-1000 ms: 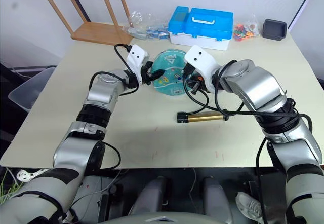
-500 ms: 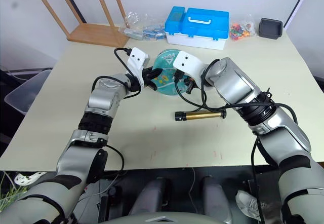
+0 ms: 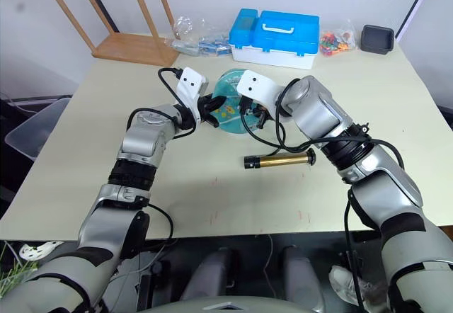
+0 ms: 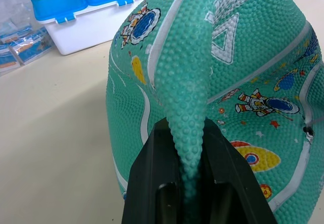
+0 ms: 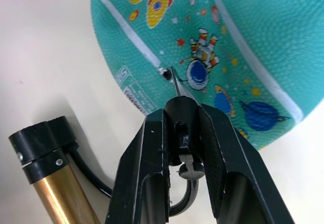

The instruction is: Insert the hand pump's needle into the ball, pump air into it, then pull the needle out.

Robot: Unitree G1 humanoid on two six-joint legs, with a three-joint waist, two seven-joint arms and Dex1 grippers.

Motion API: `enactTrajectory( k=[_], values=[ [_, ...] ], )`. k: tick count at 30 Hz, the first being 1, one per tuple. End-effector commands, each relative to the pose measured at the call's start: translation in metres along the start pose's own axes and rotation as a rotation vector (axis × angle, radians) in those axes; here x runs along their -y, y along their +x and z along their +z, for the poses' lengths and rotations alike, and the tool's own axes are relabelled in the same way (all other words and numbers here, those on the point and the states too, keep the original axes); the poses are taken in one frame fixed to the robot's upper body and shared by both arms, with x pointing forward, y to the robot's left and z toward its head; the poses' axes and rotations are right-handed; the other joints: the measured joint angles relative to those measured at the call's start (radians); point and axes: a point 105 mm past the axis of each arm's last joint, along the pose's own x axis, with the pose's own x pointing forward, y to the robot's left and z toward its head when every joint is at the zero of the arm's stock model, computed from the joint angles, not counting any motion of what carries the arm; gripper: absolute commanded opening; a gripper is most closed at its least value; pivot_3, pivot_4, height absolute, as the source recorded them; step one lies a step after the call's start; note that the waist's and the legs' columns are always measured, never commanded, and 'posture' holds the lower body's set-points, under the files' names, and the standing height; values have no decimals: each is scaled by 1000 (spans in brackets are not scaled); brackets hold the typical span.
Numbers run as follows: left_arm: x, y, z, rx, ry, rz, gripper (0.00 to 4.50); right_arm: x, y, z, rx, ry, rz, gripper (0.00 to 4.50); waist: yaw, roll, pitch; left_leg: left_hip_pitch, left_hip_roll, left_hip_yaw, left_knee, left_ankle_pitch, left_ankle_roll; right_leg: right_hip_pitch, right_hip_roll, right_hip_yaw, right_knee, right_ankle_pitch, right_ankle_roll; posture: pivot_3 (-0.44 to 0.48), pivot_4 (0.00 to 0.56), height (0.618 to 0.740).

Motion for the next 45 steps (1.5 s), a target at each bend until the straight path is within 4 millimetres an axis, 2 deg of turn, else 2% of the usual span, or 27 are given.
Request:
enactTrajectory(
  k=[1, 28, 38, 45],
  values=[
    [-2, -4, 12, 37, 35, 16, 0, 5, -6, 11, 37, -27, -10, 317, 0, 0, 0, 0, 0, 0, 0, 0, 0, 0, 0, 0, 0, 0, 0, 0, 150, 740],
    [0, -5, 10, 35, 32, 13, 0, 7, -4, -3, -13, -52, -7, 317, 0, 0, 0, 0, 0, 0, 0, 0, 0, 0, 0, 0, 0, 0, 0, 0, 150, 740],
    [0, -5, 8, 31, 35, 13, 0, 1, 2, -1, -9, -56, 18, 317, -2, 0, 0, 0, 0, 0, 0, 0, 0, 0, 0, 0, 1, 0, 0, 0, 150, 740],
    [1, -6, 5, 23, 35, 14, 0, 7, -5, 9, 41, -24, 4, 317, -2, 0, 0, 1, 0, 0, 0, 0, 0, 0, 0, 0, 1, 0, -1, 0, 150, 740]
  ],
)
